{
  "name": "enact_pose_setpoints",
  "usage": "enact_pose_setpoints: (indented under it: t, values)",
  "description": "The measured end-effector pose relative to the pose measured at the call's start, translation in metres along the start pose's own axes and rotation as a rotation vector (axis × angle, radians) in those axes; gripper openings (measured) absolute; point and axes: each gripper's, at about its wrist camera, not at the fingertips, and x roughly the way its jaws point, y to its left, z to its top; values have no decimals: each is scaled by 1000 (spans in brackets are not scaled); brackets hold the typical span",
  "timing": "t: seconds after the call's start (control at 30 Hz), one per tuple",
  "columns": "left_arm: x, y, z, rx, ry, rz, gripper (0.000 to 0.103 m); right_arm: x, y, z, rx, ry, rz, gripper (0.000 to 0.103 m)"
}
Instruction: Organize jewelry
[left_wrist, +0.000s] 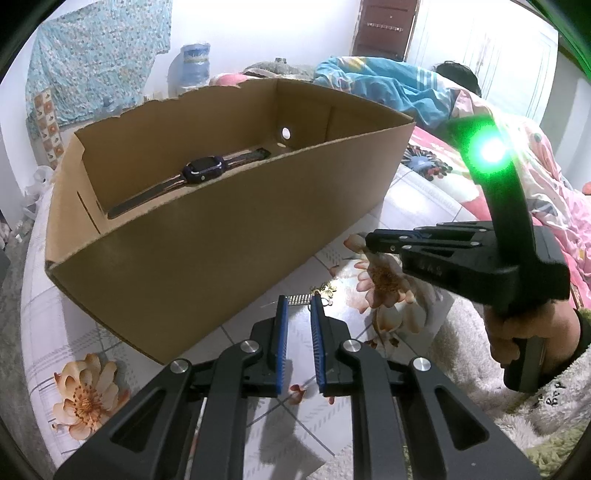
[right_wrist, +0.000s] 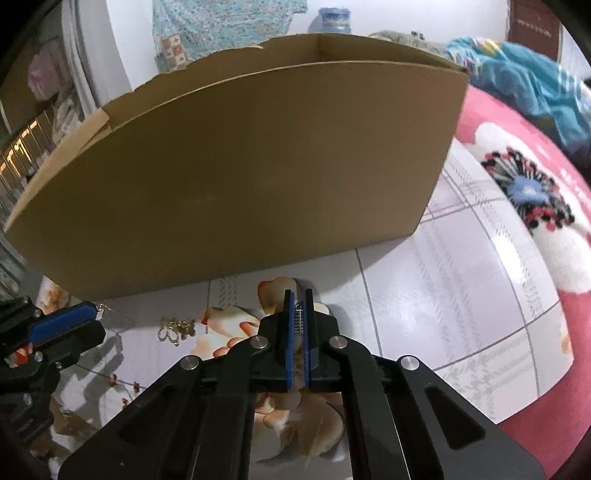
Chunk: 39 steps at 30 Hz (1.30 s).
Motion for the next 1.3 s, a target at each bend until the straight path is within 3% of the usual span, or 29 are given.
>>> enact_pose_setpoints:
  t: [0.3,0.43,0.57,0.6,0.87,1.0,1.2,1.3]
  values:
    - [-11,-6,-2,11,-19,17,12,-27,-18,-5,93,-42,61,0]
    - [-16,-8,-3,21,-27,22,12,-37,-12,-5,68,-30,188,1]
    - [-18,-9,-4,17,-28,29,12,-37,25,-14,-91,-16,243,28]
    - [-18,-9,-4,16,-29,30,12,-36,35,-17,-133,-12,248,31]
    - [-24,0,-8,-11,-33,47,12,-18,94,-22,-332,15,208,27]
    - [-24,7,-11,-28,-29,49,12,-4,94,-13,-342,12,183,19]
    - [-21,12,-13,-36,-25,40,12,-1,96,-20,-380,31,185,15]
    - [-20,12,-12,-39,-26,37,12,-2,97,-22,-391,43,198,4]
